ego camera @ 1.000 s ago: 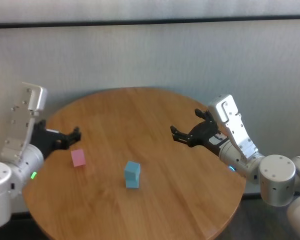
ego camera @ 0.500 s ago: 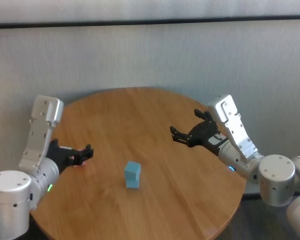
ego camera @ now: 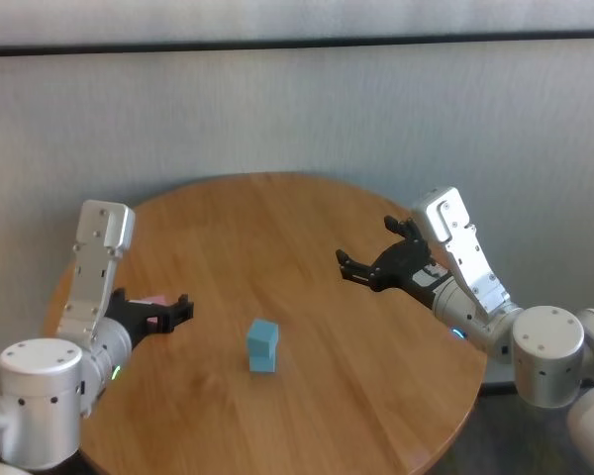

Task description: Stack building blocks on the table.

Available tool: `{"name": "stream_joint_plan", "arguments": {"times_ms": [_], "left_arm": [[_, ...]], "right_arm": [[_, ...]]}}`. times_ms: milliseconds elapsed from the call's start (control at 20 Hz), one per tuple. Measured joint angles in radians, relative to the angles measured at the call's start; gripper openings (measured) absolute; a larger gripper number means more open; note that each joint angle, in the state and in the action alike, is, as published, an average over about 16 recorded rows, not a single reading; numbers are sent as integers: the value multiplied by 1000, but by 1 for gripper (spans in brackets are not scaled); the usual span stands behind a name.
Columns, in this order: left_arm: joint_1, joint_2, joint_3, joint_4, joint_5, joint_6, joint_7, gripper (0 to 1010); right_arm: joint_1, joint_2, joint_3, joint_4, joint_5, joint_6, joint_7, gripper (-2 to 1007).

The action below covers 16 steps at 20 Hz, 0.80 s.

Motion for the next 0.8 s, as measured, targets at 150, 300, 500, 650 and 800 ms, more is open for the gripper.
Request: {"name": "stream_joint_plan", "arguments": {"times_ms": [150, 300, 500, 650, 800], "left_arm": [[-16, -16, -5, 34, 5, -16, 3, 1003], [-32, -27, -8, 67, 13, -31, 6, 1003], [-53, -38, -11, 110, 27, -51, 10, 1003], [-67, -43, -12, 142, 40, -69, 12, 1003], [-79, -44, -9, 171, 55, -87, 10, 1003]], "right_arm": [[0, 0, 0, 0, 0, 0, 0, 1004], [0, 0, 0, 0, 0, 0, 0, 1004], [1, 0, -1, 0, 0, 0, 0, 1005], [1, 0, -1, 0, 1, 1, 0, 1005], [1, 0, -1, 0, 1, 1, 0, 1004]]}}
